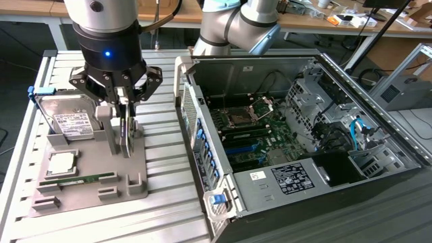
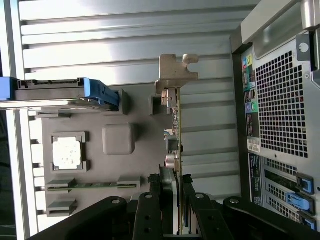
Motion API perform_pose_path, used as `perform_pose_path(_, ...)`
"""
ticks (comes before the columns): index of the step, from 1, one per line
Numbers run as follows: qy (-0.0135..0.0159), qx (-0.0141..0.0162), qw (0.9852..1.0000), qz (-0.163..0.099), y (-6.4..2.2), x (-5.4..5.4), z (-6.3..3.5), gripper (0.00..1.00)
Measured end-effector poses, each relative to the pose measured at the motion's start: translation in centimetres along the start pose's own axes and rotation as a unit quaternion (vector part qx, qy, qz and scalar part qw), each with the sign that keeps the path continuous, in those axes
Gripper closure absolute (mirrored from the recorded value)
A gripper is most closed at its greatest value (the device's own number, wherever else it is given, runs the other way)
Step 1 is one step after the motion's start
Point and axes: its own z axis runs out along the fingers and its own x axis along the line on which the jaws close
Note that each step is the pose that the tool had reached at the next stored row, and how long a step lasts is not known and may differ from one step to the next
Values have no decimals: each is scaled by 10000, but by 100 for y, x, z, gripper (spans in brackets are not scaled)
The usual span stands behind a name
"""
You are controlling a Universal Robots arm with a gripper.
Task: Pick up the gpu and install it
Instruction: 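Pick up the gpu and move the gpu toward the slot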
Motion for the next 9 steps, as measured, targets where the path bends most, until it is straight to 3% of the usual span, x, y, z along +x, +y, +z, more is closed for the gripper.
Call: perform_pose_path(9, 0, -8, 10000, 0, 1, -1, -16, 73)
